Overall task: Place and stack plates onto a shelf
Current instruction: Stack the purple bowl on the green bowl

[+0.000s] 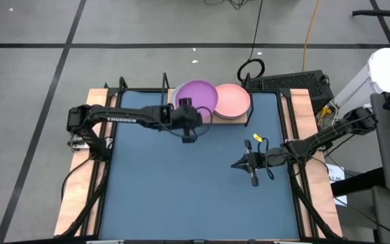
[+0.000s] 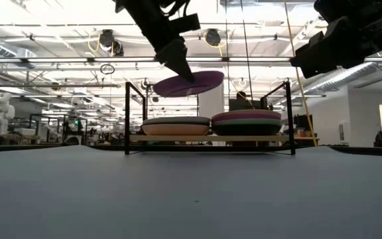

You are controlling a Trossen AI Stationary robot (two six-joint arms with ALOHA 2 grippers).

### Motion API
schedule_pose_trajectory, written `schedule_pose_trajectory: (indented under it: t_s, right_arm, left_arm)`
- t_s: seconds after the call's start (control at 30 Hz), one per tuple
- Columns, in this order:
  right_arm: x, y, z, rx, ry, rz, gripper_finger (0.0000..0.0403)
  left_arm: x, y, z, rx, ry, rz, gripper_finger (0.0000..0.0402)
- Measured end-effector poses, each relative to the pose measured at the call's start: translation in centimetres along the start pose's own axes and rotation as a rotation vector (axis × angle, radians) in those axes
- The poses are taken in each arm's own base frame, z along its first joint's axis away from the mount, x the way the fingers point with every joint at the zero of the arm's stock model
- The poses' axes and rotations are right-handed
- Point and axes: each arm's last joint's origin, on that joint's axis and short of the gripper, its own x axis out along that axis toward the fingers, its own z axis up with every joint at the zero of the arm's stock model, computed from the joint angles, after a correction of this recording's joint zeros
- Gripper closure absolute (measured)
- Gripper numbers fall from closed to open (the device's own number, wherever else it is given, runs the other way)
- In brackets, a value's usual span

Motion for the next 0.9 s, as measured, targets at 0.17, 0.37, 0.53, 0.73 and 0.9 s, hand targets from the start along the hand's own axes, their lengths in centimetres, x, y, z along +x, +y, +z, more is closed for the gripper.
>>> schedule_pose_trajectory:
  t_s: [0.17, 0.37, 0.53, 0.73, 0.9]
  right_arm:
    - [0.0, 0.0, 0.0, 0.000, 0.000, -0.001, 0.0402]
    - [0.0, 0.0, 0.0, 0.024, 0.000, -0.001, 0.0402]
    - [0.0, 0.0, 0.0, 0.026, 0.000, 0.000, 0.0402]
    - [0.0, 0.0, 0.0, 0.024, 0.000, 0.000, 0.0402]
    - [0.0, 0.0, 0.0, 0.016, 0.000, 0.000, 0.0402]
  left_arm:
    - [0.6, 1.7, -0.7, -0.086, -0.001, -0.037, 0.0391]
    - [0.9, 2.7, -1.1, -0.185, 0.011, -0.017, 0.0391]
    - [1.3, 3.0, -1.2, -0.216, 0.008, -0.008, 0.0391]
    - [2.0, 3.3, -1.7, -0.196, 0.038, -0.004, 0.0391]
    - [2.5, 3.8, -2.1, -0.186, 0.053, 0.005, 0.0389]
